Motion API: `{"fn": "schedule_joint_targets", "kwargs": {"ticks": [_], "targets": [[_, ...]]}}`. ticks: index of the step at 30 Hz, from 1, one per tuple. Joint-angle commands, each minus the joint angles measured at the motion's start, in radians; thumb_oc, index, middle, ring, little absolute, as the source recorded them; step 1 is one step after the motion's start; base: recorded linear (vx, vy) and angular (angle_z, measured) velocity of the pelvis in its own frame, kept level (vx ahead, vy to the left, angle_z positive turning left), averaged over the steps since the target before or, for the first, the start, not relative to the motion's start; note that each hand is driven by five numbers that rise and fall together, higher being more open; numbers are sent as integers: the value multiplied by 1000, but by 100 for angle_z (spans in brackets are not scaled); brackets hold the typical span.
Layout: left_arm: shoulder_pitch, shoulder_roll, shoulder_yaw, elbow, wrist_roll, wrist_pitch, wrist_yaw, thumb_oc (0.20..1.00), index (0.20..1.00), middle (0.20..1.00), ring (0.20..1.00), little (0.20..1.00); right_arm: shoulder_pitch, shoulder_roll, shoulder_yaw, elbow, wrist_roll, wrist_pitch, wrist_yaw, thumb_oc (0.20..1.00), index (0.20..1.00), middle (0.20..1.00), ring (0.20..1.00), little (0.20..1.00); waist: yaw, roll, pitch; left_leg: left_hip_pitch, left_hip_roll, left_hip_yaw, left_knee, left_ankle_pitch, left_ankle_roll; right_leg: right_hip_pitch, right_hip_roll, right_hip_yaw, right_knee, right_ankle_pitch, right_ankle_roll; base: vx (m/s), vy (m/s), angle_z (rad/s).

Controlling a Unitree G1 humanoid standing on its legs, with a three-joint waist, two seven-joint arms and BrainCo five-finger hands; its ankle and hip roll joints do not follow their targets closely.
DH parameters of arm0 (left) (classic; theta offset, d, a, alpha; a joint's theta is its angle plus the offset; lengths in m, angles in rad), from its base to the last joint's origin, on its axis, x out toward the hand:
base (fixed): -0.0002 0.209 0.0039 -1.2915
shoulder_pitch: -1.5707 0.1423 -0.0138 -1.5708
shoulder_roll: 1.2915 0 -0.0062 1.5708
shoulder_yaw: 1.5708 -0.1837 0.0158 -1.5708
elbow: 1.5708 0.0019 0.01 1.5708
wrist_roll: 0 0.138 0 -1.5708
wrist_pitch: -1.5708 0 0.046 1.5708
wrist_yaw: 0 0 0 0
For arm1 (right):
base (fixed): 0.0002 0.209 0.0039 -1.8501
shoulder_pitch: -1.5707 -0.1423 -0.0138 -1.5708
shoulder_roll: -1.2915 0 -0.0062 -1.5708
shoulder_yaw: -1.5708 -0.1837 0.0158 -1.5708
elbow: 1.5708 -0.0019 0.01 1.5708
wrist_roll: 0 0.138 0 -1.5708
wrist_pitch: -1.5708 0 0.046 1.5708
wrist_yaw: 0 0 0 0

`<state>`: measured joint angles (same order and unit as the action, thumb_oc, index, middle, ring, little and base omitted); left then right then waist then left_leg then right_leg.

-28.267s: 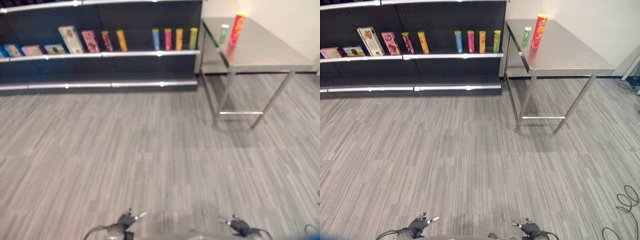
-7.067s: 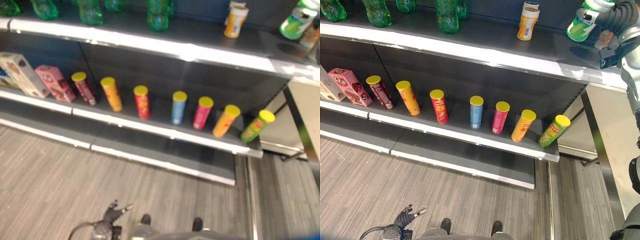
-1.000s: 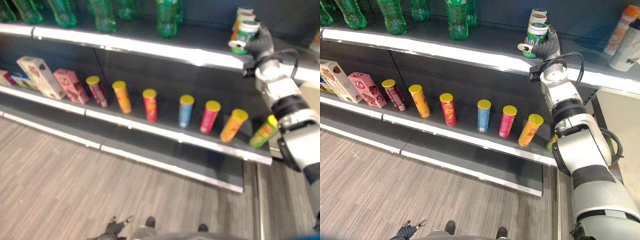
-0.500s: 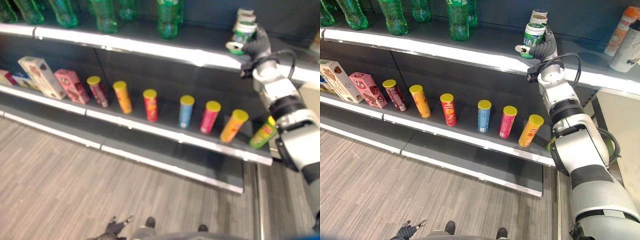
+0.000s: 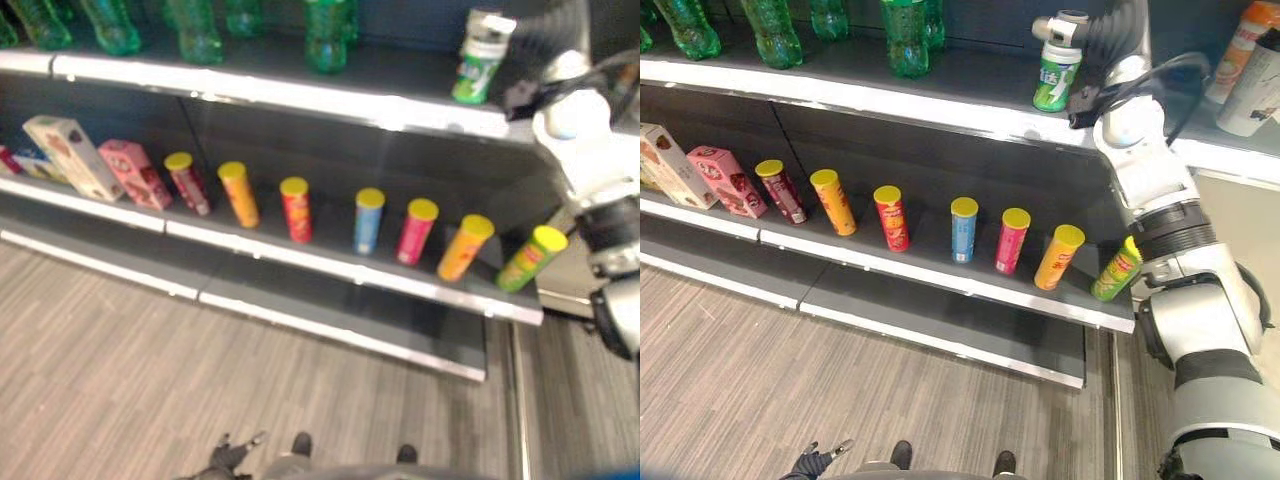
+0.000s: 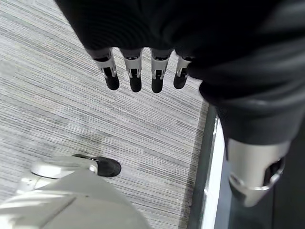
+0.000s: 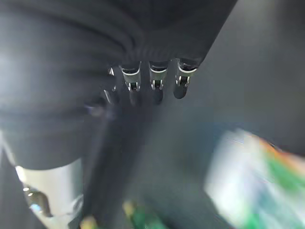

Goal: Put the goods on the table back onto the shelves and tidy them up.

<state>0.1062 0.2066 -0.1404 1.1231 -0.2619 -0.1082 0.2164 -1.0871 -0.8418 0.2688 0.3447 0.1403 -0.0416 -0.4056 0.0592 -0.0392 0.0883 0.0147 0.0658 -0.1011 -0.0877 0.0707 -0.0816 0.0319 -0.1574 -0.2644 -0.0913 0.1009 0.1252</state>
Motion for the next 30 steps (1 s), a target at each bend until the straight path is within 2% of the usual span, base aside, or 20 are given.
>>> {"fn": "schedule_joint_targets", "kwargs": {"ticks": [1,4,5,8,9,10,11,12,14,15,19,20,23,24,25,26,28,29,30], "targets": [[-58,24,31,33,32,-15,18,1000,1000,1000,1000,1000,1,-84,-81,-15,-79,-55,-111,1000,1000,1000,1000,1000,-5,-57,34,27,-7,27,2,-129,0,39,-83,17,24,-78,70,0,0,0],[-57,26,41,31,47,-12,14,1000,1000,1000,1000,1000,114,-109,-174,-112,-89,-69,-120,1000,1000,1000,1000,1000,-11,-58,33,33,-7,32,3,-133,1,40,-83,21,23,-78,71,14,-3,-6],[-56,20,57,28,50,-8,15,1000,1000,1000,1000,1000,241,-89,-260,-226,-27,-123,-84,1000,1000,1000,1000,1000,-23,-53,35,37,-6,41,3,-136,3,38,-84,27,21,-77,72,11,1,-13],[-38,24,76,8,48,-19,-16,1000,1000,1000,1000,1000,474,-59,-353,-360,183,-215,102,1000,1000,1000,1000,1000,-35,-55,37,42,-4,53,3,-138,2,37,-83,33,19,-77,75,6,-4,-16],[-35,27,72,7,48,-18,-17,1000,1000,1000,1000,1000,485,-59,-362,-363,187,-215,107,1000,1000,1000,1000,1000,-31,-56,35,43,-4,53,3,-139,2,38,-83,33,19,-77,75,1,-16,-23],[-20,30,72,-20,60,-31,-61,1000,1000,1000,1000,1000,642,-41,-384,-416,341,-234,281,1000,1000,1000,1000,1000,-36,-57,39,44,-1,62,4,-138,-1,34,-83,36,20,-77,77,-7,-22,-20],[-21,34,79,-34,61,-37,-80,1000,1000,1000,1000,1000,701,-42,-371,-443,408,-239,363,1000,1000,1000,1000,1000,-40,-57,44,44,0,65,5,-136,-2,31,-84,38,22,-76,78,-7,-22,-17],[-19,35,77,-34,61,-37,-80,1000,1000,1000,1000,1000,706,-42,-375,-444,410,-239,367,1000,1000,1000,1000,1000,-38,-57,42,44,0,66,5,-137,-2,31,-83,39,22,-76,78,-22,-23,-7],[-22,51,94,-59,91,-46,-134,1000,1000,1000,1000,1000,980,-29,-383,-576,595,-160,626,1000,1000,1000,1000,1000,-59,-51,54,39,4,80,7,-132,-10,13,-86,50,32,-77,81,-18,-29,-13],[-22,55,102,-63,94,-48,-145,1000,1000,1000,1000,1000,1046,-22,-387,-603,648,-132,689,1000,1000,1000,1000,1000,-68,-47,57,39,5,84,8,-132,-12,11,-86,52,34,-78,82,5,-22,-10],[-18,64,101,-70,115,-54,-171,1000,1000,1000,1000,1000,1213,-16,-367,-618,686,-67,803,1000,1000,1000,1000,1000,-87,-35,54,46,9,96,7,-133,-17,5,-90,63,38,-77,84,22,-3,-11],[-17,77,93,-80,122,-59,-193,1000,1000,1000,1000,1000,1270,-78,-317,-562,614,-39,840,1000,1000,1000,1000,1000,-100,-28,51,51,13,108,5,-131,-23,2,-92,70,38,-73,85,16,7,-18],[-38,70,57,-84,111,-53,-226,1000,1000,1000,1000,1000,1266,-131,-170,-335,349,-13,820,1000,1000,1000,1000,1000,-117,-19,56,62,21,129,5,-133,-27,1,-89,85,34,-66,84,-4,14,-20],[-38,70,58,-84,111,-53,-226,1000,1000,1000,1000,1000,1263,-130,-169,-334,349,-14,820,1000,1000,1000,1000,1000,-118,-20,54,59,20,128,5,-132,-27,-2,-90,85,34,-65,84,-3,10,-19],[-61,67,26,-84,110,-51,-223,1000,1000,1000,1000,1000,1235,-34,-107,-137,155,-9,725,1000,1000,1000,1000,1000,-124,-14,57,65,23,134,5,-135,-25,0,-87,90,31,-65,81,3,1,-19],[-80,64,12,-84,107,-47,-213,1000,1000,1000,1000,1000,1185,75,-76,28,50,-6,635,1000,1000,1000,1000,1000,-125,-12,55,64,22,135,5,-134,-22,1,-87,89,29,-64,80,9,-8,-13],[-101,57,4,-88,96,-37,-176,1000,1000,1000,1000,1000,1131,281,-91,263,-69,10,495,1000,1000,1000,1000,1000,-120,-5,51,67,22,129,6,-137,-14,7,-82,86,27,-69,76,14,-18,-16],[-101,57,4,-88,96,-37,-176,1000,1000,1000,1000,1000,1131,281,-91,263,-69,10,495,1000,1000,1000,1000,1000,-120,-5,51,67,22,129,6,-137,-14,7,-82,86,27,-69,76,27,-23,-13],[-99,59,7,-86,102,-32,-165,1000,1000,1000,1000,1000,1136,343,-110,311,-111,17,454,1000,1000,1000,1000,1000,-118,-4,47,70,23,128,6,-139,-11,13,-81,84,26,-73,75,28,-20,-5]]}}
